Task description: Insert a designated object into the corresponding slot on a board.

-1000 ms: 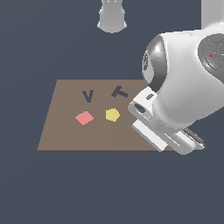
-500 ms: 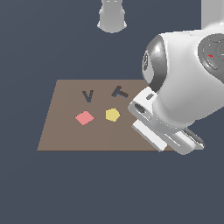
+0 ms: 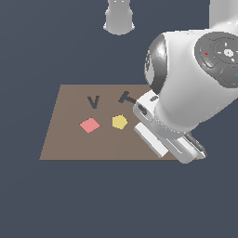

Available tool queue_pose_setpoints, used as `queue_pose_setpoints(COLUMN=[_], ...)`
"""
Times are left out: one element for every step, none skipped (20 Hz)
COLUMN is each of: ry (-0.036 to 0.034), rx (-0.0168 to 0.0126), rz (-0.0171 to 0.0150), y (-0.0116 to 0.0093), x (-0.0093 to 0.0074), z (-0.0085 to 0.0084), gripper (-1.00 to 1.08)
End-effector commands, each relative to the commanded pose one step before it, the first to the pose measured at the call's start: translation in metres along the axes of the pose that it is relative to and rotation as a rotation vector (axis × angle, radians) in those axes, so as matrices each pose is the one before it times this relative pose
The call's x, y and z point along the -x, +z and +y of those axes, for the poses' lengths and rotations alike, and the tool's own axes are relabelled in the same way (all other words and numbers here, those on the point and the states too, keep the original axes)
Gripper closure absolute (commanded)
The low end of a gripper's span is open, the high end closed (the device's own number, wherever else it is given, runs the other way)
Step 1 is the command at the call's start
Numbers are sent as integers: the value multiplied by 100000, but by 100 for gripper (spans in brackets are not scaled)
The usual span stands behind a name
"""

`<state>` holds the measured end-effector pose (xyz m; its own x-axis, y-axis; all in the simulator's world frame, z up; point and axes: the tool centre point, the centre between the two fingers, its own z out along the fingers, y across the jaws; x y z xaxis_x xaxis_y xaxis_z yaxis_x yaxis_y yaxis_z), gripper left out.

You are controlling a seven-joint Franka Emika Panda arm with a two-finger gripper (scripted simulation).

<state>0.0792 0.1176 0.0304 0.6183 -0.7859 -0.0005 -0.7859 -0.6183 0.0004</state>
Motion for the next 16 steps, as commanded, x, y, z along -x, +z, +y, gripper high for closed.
queue_pose_setpoints(ry=[5483, 2617, 2810, 3001, 3188, 3371, 3552, 3731, 3909, 4086, 4260, 4427, 4588, 4741, 4820, 4640], rx=[-52, -6, -6, -6, -7, -7, -7, -7, -7, -6, -6, -6, -5, -4, -3, -2], rz=[37, 2, 2, 2, 2, 2, 2, 2, 2, 2, 1, 1, 1, 1, 1, 0], y=[-74, -22, -24, -25, -27, -28, -30, -31, -32, -33, -34, -35, -36, -37, -37, -36], x=[-380, -168, -180, -192, -203, -214, -225, -235, -245, -255, -265, -274, -282, -289, -292, -281], z=[793, 380, 408, 437, 464, 492, 519, 546, 573, 600, 626, 652, 676, 700, 713, 687], gripper=[108, 108, 108, 108, 108, 108, 108, 108, 108, 108, 108, 108, 108, 108, 108, 108])
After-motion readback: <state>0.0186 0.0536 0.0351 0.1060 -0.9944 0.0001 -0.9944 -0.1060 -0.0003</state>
